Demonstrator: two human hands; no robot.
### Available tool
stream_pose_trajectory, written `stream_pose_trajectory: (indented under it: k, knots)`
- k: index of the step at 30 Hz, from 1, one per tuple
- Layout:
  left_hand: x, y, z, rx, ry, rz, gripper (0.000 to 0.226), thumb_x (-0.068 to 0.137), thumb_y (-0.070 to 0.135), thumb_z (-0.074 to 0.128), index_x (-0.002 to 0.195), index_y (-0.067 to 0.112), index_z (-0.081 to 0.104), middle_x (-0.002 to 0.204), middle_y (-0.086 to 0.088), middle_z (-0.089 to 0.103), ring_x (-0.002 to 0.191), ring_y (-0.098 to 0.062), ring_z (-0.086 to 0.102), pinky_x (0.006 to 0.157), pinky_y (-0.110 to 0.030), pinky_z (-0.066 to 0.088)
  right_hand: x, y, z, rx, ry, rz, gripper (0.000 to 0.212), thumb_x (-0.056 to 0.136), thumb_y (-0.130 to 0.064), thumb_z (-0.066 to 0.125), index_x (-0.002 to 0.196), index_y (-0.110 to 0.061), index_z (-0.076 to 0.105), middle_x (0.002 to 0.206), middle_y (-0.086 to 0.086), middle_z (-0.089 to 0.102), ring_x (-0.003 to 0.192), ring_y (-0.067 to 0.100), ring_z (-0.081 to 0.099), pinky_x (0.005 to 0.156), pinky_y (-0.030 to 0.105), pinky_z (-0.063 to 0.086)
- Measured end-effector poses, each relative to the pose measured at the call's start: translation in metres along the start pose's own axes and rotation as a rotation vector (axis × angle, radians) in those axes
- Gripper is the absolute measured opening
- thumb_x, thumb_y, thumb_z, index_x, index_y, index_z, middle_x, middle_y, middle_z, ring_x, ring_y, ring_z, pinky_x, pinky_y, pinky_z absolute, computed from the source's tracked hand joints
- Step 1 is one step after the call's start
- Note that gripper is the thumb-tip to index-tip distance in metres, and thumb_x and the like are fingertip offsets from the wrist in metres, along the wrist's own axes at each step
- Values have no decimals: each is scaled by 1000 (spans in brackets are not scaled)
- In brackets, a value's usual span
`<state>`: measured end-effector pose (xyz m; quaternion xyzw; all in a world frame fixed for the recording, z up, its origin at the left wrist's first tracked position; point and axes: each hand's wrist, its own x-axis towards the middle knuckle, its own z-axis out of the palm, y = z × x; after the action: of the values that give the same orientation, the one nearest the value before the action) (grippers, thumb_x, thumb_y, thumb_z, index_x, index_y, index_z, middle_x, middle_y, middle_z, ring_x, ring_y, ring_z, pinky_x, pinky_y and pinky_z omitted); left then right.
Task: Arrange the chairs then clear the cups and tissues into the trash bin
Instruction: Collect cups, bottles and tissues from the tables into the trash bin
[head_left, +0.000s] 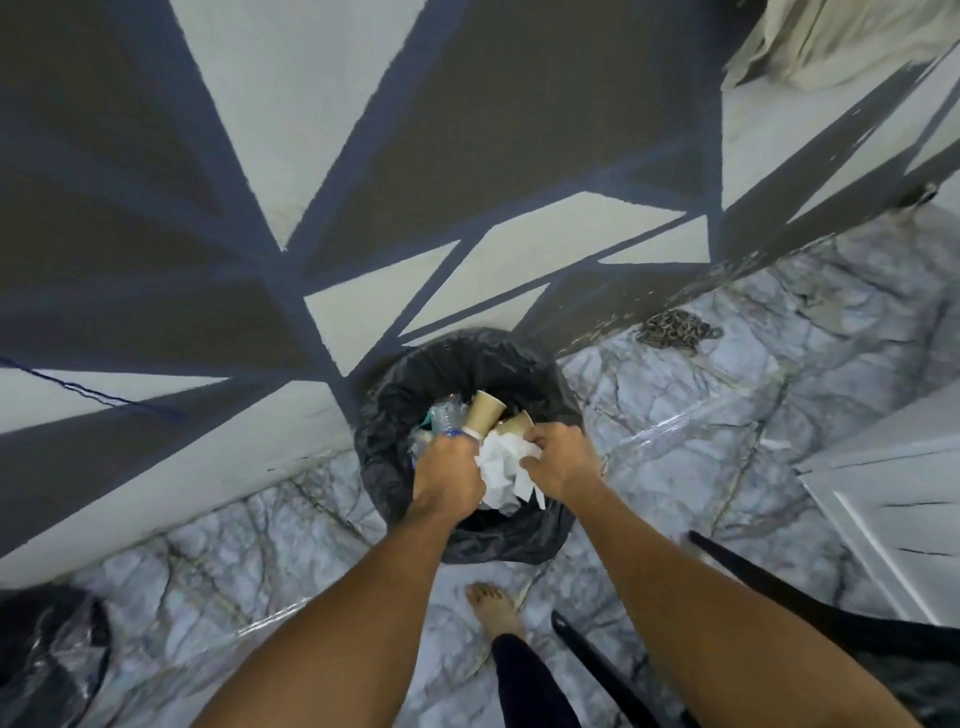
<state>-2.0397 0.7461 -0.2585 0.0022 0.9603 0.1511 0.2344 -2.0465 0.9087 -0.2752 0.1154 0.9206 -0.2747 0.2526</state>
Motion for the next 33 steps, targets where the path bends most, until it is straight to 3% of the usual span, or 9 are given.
stream_pose_trajectory:
  k: [3, 8, 13, 16, 20, 25, 29, 33]
  knots:
    - [14, -3, 21, 44, -35, -5, 33, 81, 12, 64, 114, 17, 68, 118, -15, 59, 104, -35, 60, 87, -40, 51, 20, 9, 11, -4, -33, 40, 43, 82, -30, 73, 123, -25, 64, 115, 4, 69, 106, 24, 65, 91, 34, 54]
    - [25, -3, 43, -77, -155, 5, 38, 82, 16, 66, 120, 13, 67, 119, -17, 66, 110, -38, 62, 92, -46, 53, 35, 23, 24, -11, -155, 82, 58, 80, -37, 75, 133, -26, 54, 124, 6, 63, 113, 26, 61, 97, 37, 51]
    - [20, -3, 44, -125, -122, -7, 42, 76, 16, 65, 118, 20, 66, 114, -13, 68, 104, -36, 64, 86, -45, 56, 37, 28, 21, -68, -164, 75, 51, 79, -36, 73, 127, -27, 60, 118, 5, 67, 104, 25, 65, 91, 36, 55]
    - [10, -10, 31, -172, -114, -20, 43, 72, 24, 70, 115, 26, 68, 109, -9, 70, 99, -33, 66, 82, -42, 57, 27, 15, 12, -83, -173, 35, 48, 82, -30, 72, 128, -22, 61, 122, 7, 66, 109, 26, 63, 95, 34, 52]
    - [-14, -28, 3, -234, -31, -86, 37, 70, 26, 60, 105, 18, 69, 104, -13, 69, 96, -35, 66, 80, -41, 57, 4, -26, 8, -136, -181, -107, 42, 86, -27, 70, 126, -17, 63, 125, 7, 64, 116, 26, 60, 100, 35, 48]
    - [-77, -64, -41, -344, 175, -170, 19, 75, 17, 62, 91, 12, 70, 93, -15, 70, 88, -34, 65, 71, -35, 52, -47, -102, 14, -249, -205, -383, 29, 86, -17, 63, 115, -16, 68, 112, 10, 69, 106, 33, 62, 88, 36, 50]
    - [-155, -110, -62, -375, 328, -290, 42, 78, 15, 65, 120, 10, 67, 120, -16, 66, 113, -34, 58, 92, -36, 50, -103, -164, 34, -266, -223, -591, 27, 81, -18, 65, 107, -17, 71, 108, 9, 72, 103, 31, 65, 87, 37, 54]
    - [-248, -151, -60, -436, 460, -437, 44, 79, 17, 71, 121, 7, 66, 123, -17, 65, 115, -33, 58, 95, -38, 50, -174, -205, 70, -285, -268, -780, 34, 75, -21, 65, 108, -18, 71, 110, 10, 72, 105, 31, 65, 91, 37, 54]
